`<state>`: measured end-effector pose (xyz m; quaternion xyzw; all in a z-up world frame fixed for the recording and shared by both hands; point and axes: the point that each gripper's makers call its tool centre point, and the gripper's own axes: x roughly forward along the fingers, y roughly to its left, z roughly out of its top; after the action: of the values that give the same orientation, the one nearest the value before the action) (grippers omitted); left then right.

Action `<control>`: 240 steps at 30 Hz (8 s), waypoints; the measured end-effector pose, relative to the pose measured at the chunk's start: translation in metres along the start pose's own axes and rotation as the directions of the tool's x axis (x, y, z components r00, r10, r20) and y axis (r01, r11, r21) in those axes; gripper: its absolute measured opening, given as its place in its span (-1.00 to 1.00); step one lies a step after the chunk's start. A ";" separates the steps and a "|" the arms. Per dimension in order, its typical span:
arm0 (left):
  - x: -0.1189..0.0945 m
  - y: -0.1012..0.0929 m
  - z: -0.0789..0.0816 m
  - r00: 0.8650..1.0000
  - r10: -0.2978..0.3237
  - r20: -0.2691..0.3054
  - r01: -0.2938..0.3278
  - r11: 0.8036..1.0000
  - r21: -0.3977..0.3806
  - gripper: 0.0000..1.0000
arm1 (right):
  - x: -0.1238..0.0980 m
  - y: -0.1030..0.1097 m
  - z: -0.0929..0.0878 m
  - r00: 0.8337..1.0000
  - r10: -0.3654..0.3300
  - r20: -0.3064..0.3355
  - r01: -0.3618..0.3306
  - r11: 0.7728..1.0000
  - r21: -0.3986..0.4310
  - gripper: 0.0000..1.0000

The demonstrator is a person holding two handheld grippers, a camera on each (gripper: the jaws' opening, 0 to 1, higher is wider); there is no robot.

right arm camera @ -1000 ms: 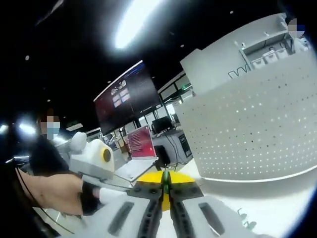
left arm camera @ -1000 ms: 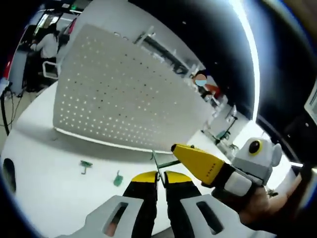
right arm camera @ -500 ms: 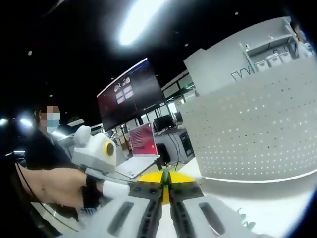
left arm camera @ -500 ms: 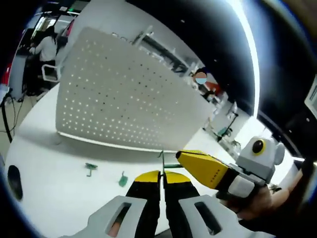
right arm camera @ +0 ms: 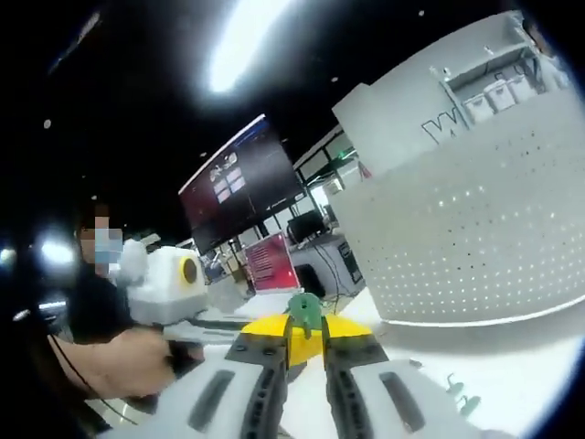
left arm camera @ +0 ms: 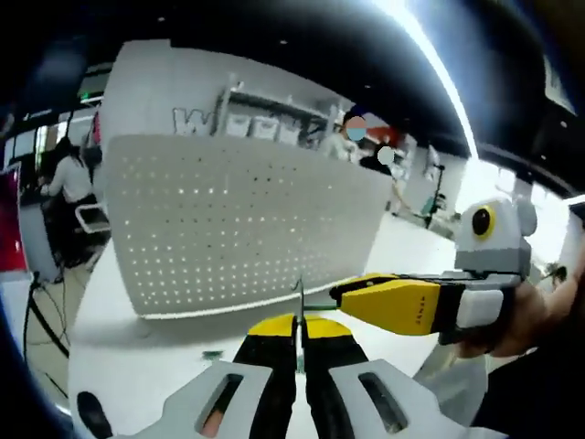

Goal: Insert the hook assembly into the mounting plate slot until the hook locks in place.

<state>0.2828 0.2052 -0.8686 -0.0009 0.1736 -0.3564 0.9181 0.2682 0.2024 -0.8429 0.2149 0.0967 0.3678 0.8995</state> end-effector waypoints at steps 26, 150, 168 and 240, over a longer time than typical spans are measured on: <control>-0.004 -0.006 -0.003 0.999 -0.012 0.034 0.010 0.998 0.059 -0.96 | 0.004 0.003 -0.007 1.000 0.012 0.007 -0.012 0.998 0.060 -1.00; -0.015 0.052 -0.070 0.995 0.027 -0.096 -0.050 0.967 -0.248 0.90 | 0.061 -0.224 0.175 0.647 -0.606 0.462 0.736 0.655 -0.170 -1.00; -0.011 0.057 -0.074 0.994 0.021 -0.110 -0.049 0.963 -0.263 0.89 | 0.066 -0.231 0.167 0.636 -0.608 0.475 0.732 0.671 -0.122 -1.00; -0.043 0.025 -0.107 0.965 -0.004 -0.261 -0.068 0.962 -0.265 0.85 | -0.082 -0.192 0.007 0.815 -0.579 -0.019 0.532 0.761 -0.373 -0.59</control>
<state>0.2357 0.2650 -0.9591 -0.0776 0.3393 -0.3112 0.8843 0.3313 0.0200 -0.9234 -0.0120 0.1485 0.1089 0.9828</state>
